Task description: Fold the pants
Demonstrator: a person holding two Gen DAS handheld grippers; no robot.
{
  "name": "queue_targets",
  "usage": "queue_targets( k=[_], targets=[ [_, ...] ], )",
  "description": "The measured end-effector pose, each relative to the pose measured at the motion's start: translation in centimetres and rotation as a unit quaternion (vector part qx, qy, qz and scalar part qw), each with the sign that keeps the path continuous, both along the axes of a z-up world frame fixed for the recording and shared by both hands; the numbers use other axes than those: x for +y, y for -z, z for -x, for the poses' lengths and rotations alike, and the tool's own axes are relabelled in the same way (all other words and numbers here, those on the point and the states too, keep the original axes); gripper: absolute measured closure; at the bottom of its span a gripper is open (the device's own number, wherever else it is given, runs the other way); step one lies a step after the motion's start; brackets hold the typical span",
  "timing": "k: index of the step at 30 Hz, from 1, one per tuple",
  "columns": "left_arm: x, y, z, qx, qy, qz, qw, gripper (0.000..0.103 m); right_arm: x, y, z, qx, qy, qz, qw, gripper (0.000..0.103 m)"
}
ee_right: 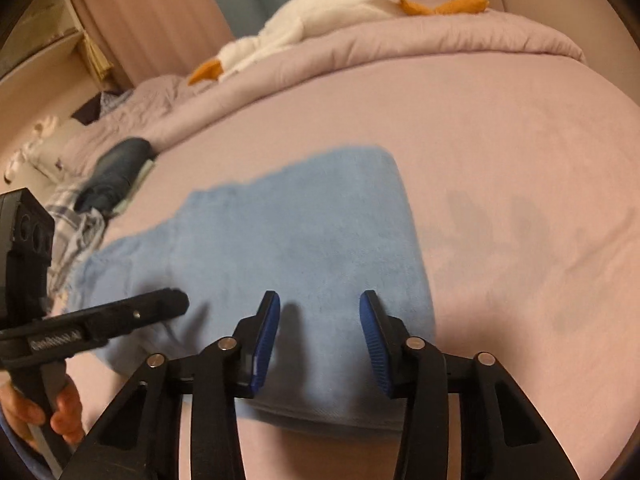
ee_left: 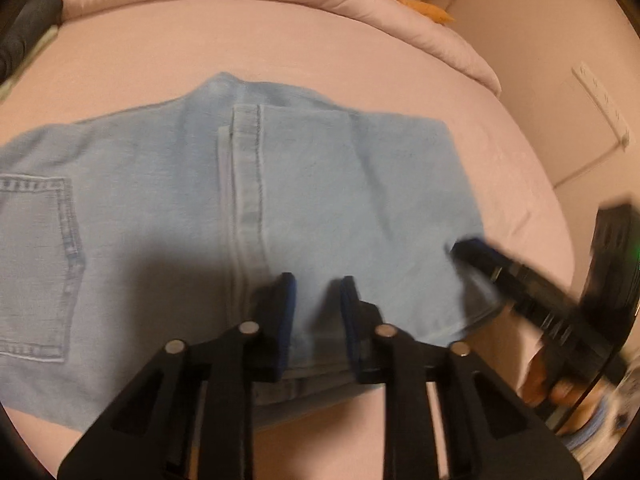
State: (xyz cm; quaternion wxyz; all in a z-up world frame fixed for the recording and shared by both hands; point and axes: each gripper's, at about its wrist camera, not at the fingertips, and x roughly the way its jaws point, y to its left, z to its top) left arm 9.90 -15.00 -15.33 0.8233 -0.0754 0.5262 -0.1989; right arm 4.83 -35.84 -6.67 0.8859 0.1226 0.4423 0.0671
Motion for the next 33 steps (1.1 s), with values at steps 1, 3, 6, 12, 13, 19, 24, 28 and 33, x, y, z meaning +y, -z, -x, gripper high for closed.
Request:
queue_targets(
  k=[1, 3, 6, 12, 13, 19, 24, 28, 33],
  targets=[
    [0.1, 0.0, 0.5, -0.005, 0.005, -0.007, 0.9999, 0.083, 0.1, 0.2, 0.0, 0.005, -0.003, 0.006, 1.0, 0.064],
    [0.1, 0.1, 1.2, -0.02, 0.016, -0.022, 0.9994, 0.083, 0.2, -0.2, 0.1, 0.006, -0.005, 0.006, 1.0, 0.064],
    [0.1, 0.2, 1.4, -0.029, 0.016, -0.033, 0.9989, 0.083, 0.1, -1.1, -0.6, -0.007, -0.007, 0.013, 1.0, 0.064],
    [0.2, 0.1, 1.7, -0.026, 0.015, -0.02, 0.9994, 0.083, 1.0, -1.4, -4.7, -0.009, -0.013, 0.049, 0.999, 0.064],
    [0.0, 0.0, 1.8, -0.027, 0.016, -0.021, 0.9993, 0.083, 1.1, -0.9, -5.6, -0.001, -0.01, 0.058, 0.998, 0.064],
    [-0.2, -0.1, 1.6, -0.028, 0.018, -0.018, 0.9993, 0.083, 0.2, 1.5, -7.1, 0.039, -0.013, 0.07, 0.997, 0.064],
    [0.1, -0.1, 1.9, -0.026, 0.016, -0.01, 0.9995, 0.083, 0.1, 1.0, -6.6, 0.044, -0.021, 0.067, 0.997, 0.064],
    [0.1, -0.1, 2.0, -0.025, 0.018, -0.008, 0.9995, 0.083, 0.5, -0.3, -4.7, 0.03, -0.028, 0.09, 0.995, 0.064],
    [0.0, -0.2, 2.0, -0.023, 0.015, -0.007, 0.9996, 0.083, 1.0, -0.4, -1.5, 0.02, -0.052, 0.123, 0.991, 0.064]
  ],
)
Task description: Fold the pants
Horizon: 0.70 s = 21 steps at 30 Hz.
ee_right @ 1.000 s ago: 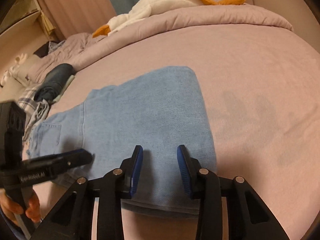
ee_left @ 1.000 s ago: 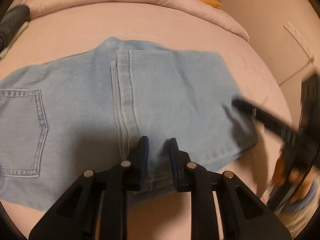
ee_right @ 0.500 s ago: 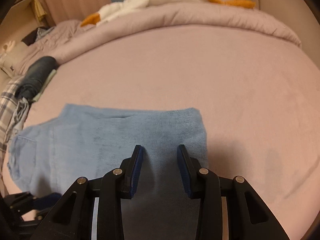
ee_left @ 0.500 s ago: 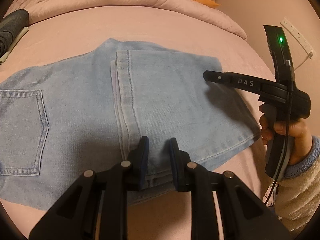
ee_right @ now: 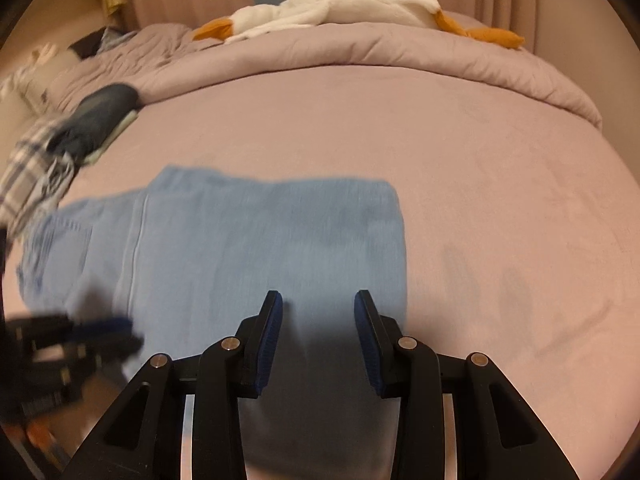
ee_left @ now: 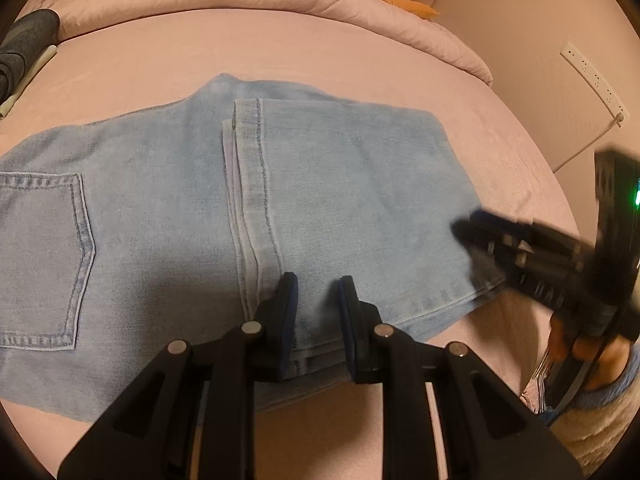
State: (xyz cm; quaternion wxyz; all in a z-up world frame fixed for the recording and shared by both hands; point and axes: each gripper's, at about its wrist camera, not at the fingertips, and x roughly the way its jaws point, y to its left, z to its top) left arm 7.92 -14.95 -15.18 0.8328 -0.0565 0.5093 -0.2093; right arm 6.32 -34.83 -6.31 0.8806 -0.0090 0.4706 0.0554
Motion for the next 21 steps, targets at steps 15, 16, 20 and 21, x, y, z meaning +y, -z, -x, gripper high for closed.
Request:
queue_targets(
  k=[15, 16, 20, 21],
  targets=[
    [0.1, -0.2, 0.0, 0.005, -0.005, -0.003, 1.0, 0.083, -0.8, 0.7, 4.7, 0.005, -0.005, -0.012, 1.0, 0.064],
    [0.3, -0.2, 0.0, 0.006, -0.004, 0.0, 1.0, 0.083, -0.7, 1.0, 5.1, -0.003, -0.011, -0.006, 1.0, 0.064],
    [2.4, -1.4, 0.8, 0.011, -0.023, 0.042, 0.9988, 0.078, -0.9, 1.1, 4.6, 0.004, 0.0, -0.016, 1.0, 0.064],
    [3.0, -1.7, 1.2, 0.005, -0.028, 0.046, 0.9986, 0.069, -0.7, 0.8, 4.5, 0.009, 0.002, -0.012, 1.0, 0.064]
  ],
)
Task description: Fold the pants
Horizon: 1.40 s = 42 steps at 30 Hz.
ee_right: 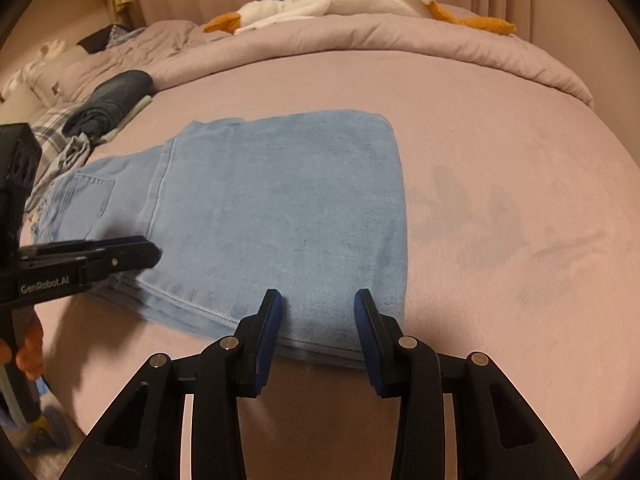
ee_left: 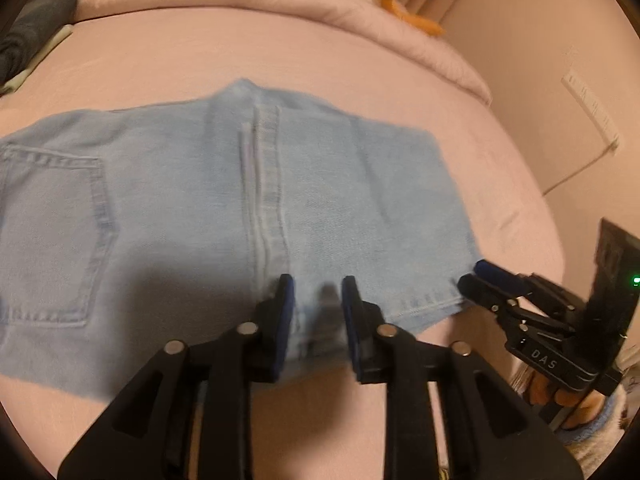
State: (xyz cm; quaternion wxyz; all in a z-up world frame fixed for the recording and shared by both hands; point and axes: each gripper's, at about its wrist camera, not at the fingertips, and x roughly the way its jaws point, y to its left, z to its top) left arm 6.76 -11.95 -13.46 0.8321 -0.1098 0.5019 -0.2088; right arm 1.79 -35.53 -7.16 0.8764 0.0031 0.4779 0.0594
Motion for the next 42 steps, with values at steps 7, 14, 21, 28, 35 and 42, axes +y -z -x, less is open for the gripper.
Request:
queue_targets(
  k=[7, 14, 21, 28, 35, 42],
  targets=[
    [7.3, -0.6, 3.4, -0.003, -0.08, 0.014, 0.9967, 0.052, 2.2, -1.6, 0.5, -0.009, -0.027, -0.026, 0.999, 0.064],
    [14.6, -0.6, 7.6, 0.015, -0.168, 0.075, 0.9828, 0.052, 6.2, -0.8, -0.6, -0.005, -0.073, -0.044, 0.996, 0.064],
    [19.6, 0.9, 8.4, 0.047, -0.263, 0.139, 0.9537, 0.052, 11.3, -0.9, -2.6, -0.013, -0.131, -0.048, 0.99, 0.064],
    [20.5, 1.7, 7.8, 0.07, -0.292, 0.196, 0.9335, 0.05, 14.8, 1.0, -3.2, 0.008, -0.169, -0.031, 0.985, 0.064],
    [21.5, 1.8, 5.8, 0.069, -0.308, 0.225, 0.9216, 0.043, 14.6, 1.0, -3.3, 0.007, -0.171, -0.022, 0.985, 0.064],
    [21.7, 1.6, 4.4, 0.06, -0.324, 0.219, 0.9185, 0.042, 15.1, 1.1, -3.4, 0.005, -0.17, -0.014, 0.985, 0.064]
  ],
)
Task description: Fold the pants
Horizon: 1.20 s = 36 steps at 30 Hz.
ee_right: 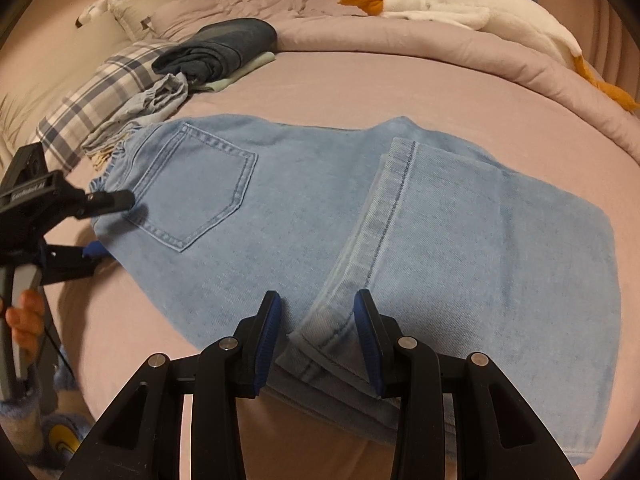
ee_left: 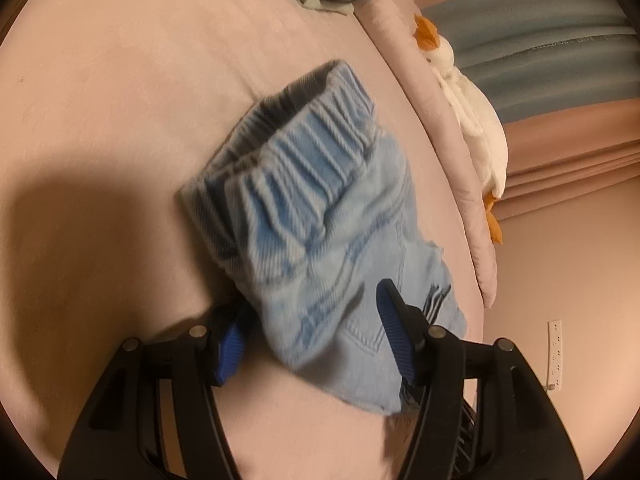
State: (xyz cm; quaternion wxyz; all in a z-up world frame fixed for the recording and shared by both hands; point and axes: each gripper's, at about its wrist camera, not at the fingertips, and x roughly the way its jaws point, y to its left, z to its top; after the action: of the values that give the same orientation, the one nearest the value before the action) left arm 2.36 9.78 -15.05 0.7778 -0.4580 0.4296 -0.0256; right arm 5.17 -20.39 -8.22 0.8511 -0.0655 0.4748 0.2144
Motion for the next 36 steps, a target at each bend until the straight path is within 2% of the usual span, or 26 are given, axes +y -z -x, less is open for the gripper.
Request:
queue_targets(
  k=[4, 9, 14, 16, 18, 22, 26, 30, 33, 36],
  targets=[
    [0.2, -0.1, -0.9, -0.005, -0.01, -0.02, 0.9997, 0.042, -0.1, 0.0, 0.0, 0.001, 0.001, -0.002, 1.0, 0.064],
    [0.6, 0.2, -2.0, -0.01, -0.008, -0.017, 0.9998, 0.039, -0.1, 0.0, 0.0, 0.0, 0.0, -0.003, 1.0, 0.064],
    [0.4, 0.0, -2.5, -0.011, -0.001, -0.023, 0.9997, 0.042, 0.0, 0.1, 0.1, -0.003, 0.0, 0.001, 1.0, 0.064],
    [0.3, -0.1, -2.4, 0.001, 0.003, -0.043, 0.9991, 0.052, 0.1, 0.1, 0.1, -0.005, -0.001, 0.004, 1.0, 0.064],
    [0.1, -0.4, -2.3, 0.005, 0.004, -0.059, 0.9983, 0.056, 0.1, 0.2, 0.1, -0.005, -0.002, 0.005, 1.0, 0.064],
    [-1.6, -1.6, -2.0, 0.007, 0.015, -0.14, 0.99, 0.061, 0.3, 0.1, -0.1, -0.001, 0.001, 0.011, 1.0, 0.064],
    [-2.4, -2.9, -1.7, -0.01, 0.028, -0.182, 0.9828, 0.064, 0.6, -0.3, -0.4, 0.01, 0.014, 0.013, 1.0, 0.064],
    [-3.4, -4.5, -1.4, -0.044, 0.049, -0.231, 0.9708, 0.065, 0.9, -0.8, -0.8, 0.006, 0.015, 0.003, 1.0, 0.064],
    [-3.9, -5.1, -1.3, -0.059, 0.06, -0.253, 0.9638, 0.066, 1.3, -1.0, -1.8, 0.005, 0.016, -0.005, 1.0, 0.064],
    [-3.5, -4.7, -1.3, -0.056, 0.063, -0.249, 0.9648, 0.066, 2.1, -1.5, -3.3, -0.004, 0.015, -0.009, 1.0, 0.064]
  ],
)
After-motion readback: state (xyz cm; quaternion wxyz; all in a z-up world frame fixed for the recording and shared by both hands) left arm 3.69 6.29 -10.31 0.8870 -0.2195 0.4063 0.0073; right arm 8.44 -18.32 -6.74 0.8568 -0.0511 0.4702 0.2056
